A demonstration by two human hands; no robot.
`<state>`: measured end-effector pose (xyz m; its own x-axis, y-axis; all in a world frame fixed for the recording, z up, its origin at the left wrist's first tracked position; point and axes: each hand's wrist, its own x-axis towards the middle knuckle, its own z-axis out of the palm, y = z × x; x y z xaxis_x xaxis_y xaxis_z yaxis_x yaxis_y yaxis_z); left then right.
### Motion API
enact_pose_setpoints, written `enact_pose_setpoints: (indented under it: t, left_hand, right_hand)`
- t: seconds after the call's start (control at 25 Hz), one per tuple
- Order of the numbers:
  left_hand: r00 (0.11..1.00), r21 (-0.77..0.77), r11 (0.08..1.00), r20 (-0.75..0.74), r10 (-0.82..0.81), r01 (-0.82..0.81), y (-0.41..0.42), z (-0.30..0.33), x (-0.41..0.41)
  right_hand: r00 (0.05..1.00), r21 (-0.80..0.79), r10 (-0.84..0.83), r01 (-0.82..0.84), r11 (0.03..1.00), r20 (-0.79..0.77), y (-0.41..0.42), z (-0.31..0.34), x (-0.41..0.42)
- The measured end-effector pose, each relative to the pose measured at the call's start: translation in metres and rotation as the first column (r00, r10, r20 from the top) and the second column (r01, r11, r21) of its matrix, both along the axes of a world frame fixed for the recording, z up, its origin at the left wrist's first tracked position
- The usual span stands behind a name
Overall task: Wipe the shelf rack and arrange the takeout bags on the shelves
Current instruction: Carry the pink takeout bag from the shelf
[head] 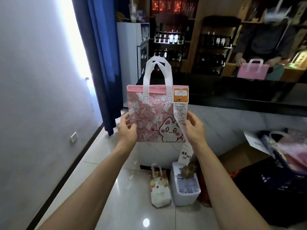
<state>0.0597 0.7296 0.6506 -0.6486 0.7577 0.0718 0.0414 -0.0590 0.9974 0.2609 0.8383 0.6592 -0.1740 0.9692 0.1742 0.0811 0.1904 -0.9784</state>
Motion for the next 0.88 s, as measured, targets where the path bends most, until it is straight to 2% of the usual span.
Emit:
enact_pose_setpoints:
  t: [0.32, 0.64, 0.88]
  left_hand:
    - [0.997, 0.005, 1.0, -0.078, -0.004, 0.004, 0.131, 0.013, -0.054]
    - [0.989, 0.056, 0.997, -0.132, 0.067, -0.06, 0.261, 0.045, -0.123]
    - [0.991, 0.041, 0.999, -0.131, 0.019, -0.014, 0.346, 0.042, -0.164]
  right_hand:
    - [0.992, 0.018, -0.039, 0.042, 0.999, -0.118, 0.122, 0.015, -0.049]
    - [0.996, 0.034, -0.006, 0.009, 0.999, -0.084, 0.251, 0.048, -0.103]
    - [0.997, 0.014, -0.037, 0.039, 0.999, -0.072, 0.33, 0.049, -0.141]
